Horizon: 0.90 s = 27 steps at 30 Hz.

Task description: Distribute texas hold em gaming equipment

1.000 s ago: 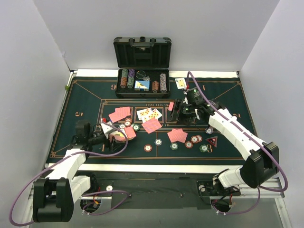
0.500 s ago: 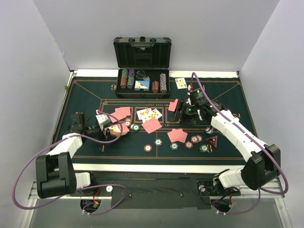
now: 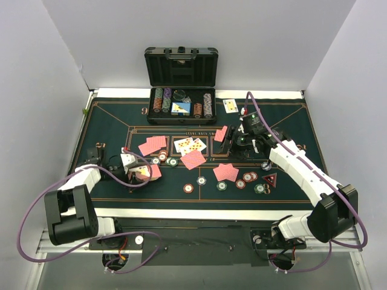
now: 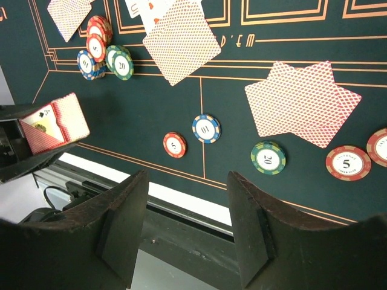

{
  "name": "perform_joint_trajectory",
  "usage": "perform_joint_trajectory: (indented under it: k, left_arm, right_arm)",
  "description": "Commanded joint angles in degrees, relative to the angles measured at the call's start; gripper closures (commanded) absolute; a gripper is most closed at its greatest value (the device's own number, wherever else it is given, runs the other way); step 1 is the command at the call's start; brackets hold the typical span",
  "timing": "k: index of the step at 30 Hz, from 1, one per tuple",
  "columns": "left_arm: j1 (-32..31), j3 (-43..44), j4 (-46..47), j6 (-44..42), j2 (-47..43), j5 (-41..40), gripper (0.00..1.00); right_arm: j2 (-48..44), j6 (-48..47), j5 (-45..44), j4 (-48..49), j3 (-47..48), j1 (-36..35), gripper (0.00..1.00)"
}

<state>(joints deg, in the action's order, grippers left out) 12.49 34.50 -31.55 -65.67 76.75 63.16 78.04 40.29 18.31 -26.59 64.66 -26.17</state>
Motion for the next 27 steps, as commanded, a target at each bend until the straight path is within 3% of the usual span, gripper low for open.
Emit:
perform_joint_trajectory:
  k: [1,4,5,6,9,12,22,24,27]
  left_arm:
    - [0.08,4.08,-16.93,-20.88,1.91,4.08,0.85]
    - [0.17,5.40,-20.56,-26.34,3.66,4.26,0.77]
    - [0.17,5.66,-22.05,-27.40,3.84,4.26,0.69]
    - [0.17,6.27,-23.28,-29.58,4.63,4.26,0.54]
    - [0.08,7.16,-28.46,-34.52,5.78,4.17,0.44]
    - [0.08,8.12,-32.51,-40.92,7.27,3.99,0.18]
    - [0.25,11.90,-45.52,-52.72,12.11,3.90,0.14]
    - [0.17,12.69,-46.85,-51.06,11.85,5.39,0.13]
    - [-0.01,14.36,-41.60,-36.96,7.82,6.63,0.12]
  right_arm:
    - [-1.84,1.02,0.50,-0.13,1.52,0.42,0.50]
    - [-2.28,1.10,0.50,-0.13,1.43,0.51,0.50]
    - [-2.28,1.28,0.50,-0.13,1.34,0.60,0.50]
    - [-2.45,1.28,0.59,-0.13,1.26,0.60,0.50]
    - [-2.80,1.37,0.68,-0.13,1.08,0.86,0.50]
    - [-3.33,1.45,1.20,-0.13,0.82,1.12,0.50]
    - [-4.12,1.63,1.56,-0.13,0.29,2.27,0.42]
    - [-4.30,1.54,1.65,-0.13,0.29,2.18,0.41]
    - [-4.39,1.45,1.56,-0.13,0.38,2.27,0.39]
